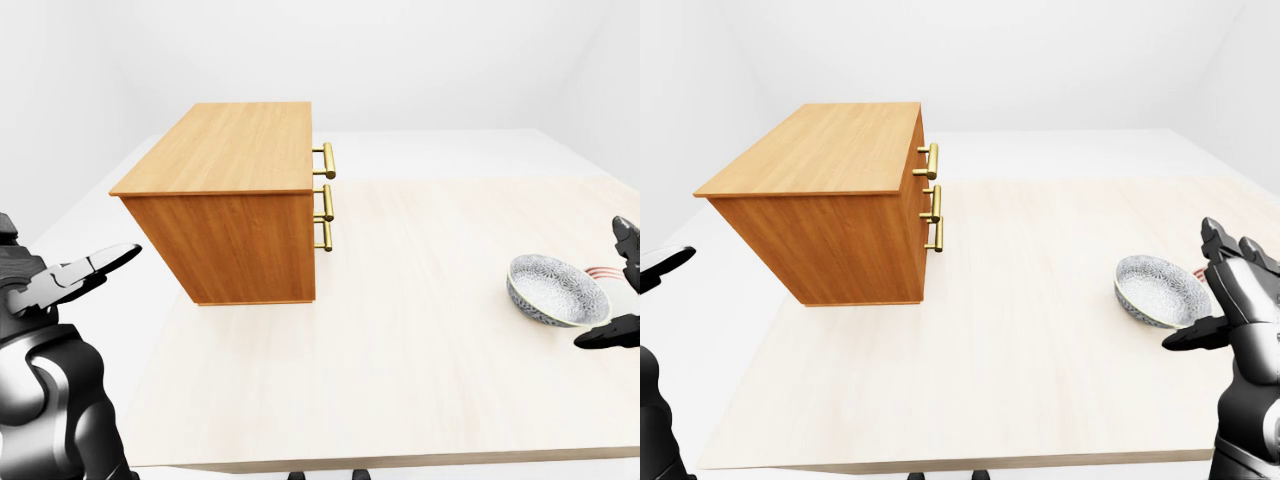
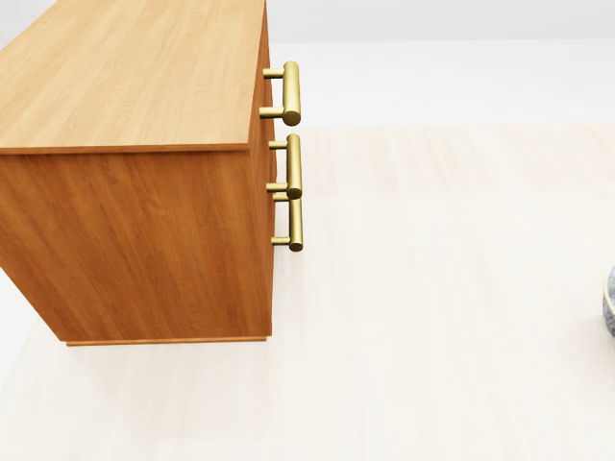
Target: Put the bowl on top of the cabinet.
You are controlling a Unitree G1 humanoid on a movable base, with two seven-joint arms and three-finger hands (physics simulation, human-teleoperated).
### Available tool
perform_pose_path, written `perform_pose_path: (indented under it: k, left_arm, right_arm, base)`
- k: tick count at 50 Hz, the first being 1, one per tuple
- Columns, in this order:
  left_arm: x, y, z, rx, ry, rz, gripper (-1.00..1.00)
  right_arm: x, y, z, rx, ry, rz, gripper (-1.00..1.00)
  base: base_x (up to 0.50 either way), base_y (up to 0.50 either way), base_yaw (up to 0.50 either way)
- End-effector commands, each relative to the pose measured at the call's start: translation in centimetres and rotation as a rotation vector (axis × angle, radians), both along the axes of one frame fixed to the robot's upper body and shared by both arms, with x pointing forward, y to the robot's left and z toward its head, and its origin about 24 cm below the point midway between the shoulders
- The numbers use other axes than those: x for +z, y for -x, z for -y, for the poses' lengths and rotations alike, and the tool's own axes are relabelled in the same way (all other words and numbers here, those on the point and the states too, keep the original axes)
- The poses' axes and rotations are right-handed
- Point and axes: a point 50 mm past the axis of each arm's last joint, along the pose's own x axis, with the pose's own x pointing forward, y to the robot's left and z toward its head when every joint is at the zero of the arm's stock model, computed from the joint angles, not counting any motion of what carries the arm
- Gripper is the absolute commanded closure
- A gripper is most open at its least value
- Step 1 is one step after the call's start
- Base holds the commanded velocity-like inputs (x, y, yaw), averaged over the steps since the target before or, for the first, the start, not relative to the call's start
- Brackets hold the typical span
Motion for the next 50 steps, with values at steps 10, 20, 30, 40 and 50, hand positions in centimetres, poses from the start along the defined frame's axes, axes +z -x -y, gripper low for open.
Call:
perform_pose_path:
  k: [10,20,30,40,50]
  left_arm:
    - [0.1,-0.1,-0.1,0.002,0.001,0.002,-1.00]
    - [0.1,-0.1,-0.1,0.003,0.001,0.000,-1.00]
    - [0.1,-0.1,0.0,0.002,-0.001,0.002,-1.00]
    - [0.1,-0.1,0.0,0.002,-0.001,0.001,-1.00]
    - [0.1,-0.1,0.1,0.002,-0.003,0.002,-1.00]
  right_arm:
    - [-4.1,-1.3,3.6,-0.108,-0.039,-0.210,-1.00]
    - [-6.2,-3.5,4.6,-0.129,-0.058,-0.287,-1.00]
    - [-7.6,-4.1,4.7,-0.135,-0.097,-0.315,-1.00]
    - [-9.1,-4.2,4.7,-0.155,-0.119,-0.342,-1.00]
    - [-8.3,-5.8,3.6,-0.102,-0.103,-0.338,-1.00]
  base:
    - [0.00,0.00,0.00]
    - [0.00,0.00,0.00]
    - [0.00,0.00,0.00]
    - [0.00,0.00,0.00]
    - [0.00,0.00,0.00]
